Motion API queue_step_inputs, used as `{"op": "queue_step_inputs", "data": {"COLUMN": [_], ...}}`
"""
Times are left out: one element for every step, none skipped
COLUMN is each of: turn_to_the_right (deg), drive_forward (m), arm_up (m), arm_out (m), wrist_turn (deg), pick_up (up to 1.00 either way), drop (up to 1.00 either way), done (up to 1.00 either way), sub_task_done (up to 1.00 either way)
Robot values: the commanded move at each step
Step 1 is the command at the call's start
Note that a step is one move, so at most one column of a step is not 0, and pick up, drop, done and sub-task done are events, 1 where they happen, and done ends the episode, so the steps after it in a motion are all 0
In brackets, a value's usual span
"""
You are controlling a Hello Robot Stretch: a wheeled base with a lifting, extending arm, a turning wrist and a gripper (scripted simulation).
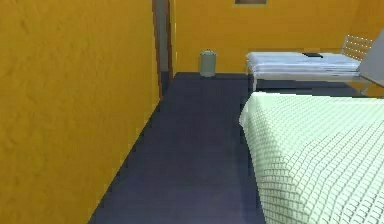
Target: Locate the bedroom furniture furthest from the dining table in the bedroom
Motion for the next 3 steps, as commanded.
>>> {"op": "queue_step_inputs", "data": {"turn_to_the_right": [3.0,0.0,3.0], "drive_forward": [0.0,1.0,0.0], "arm_up": [0.0,0.0,0.0], "arm_out": [0.0,0.0,0.0], "wrist_turn": [0.0,0.0,0.0], "pick_up": [0.0,0.0,0.0], "drop": [0.0,0.0,0.0], "done": [0.0,0.0,0.0], "sub_task_done": [0.0,0.0,0.0]}}
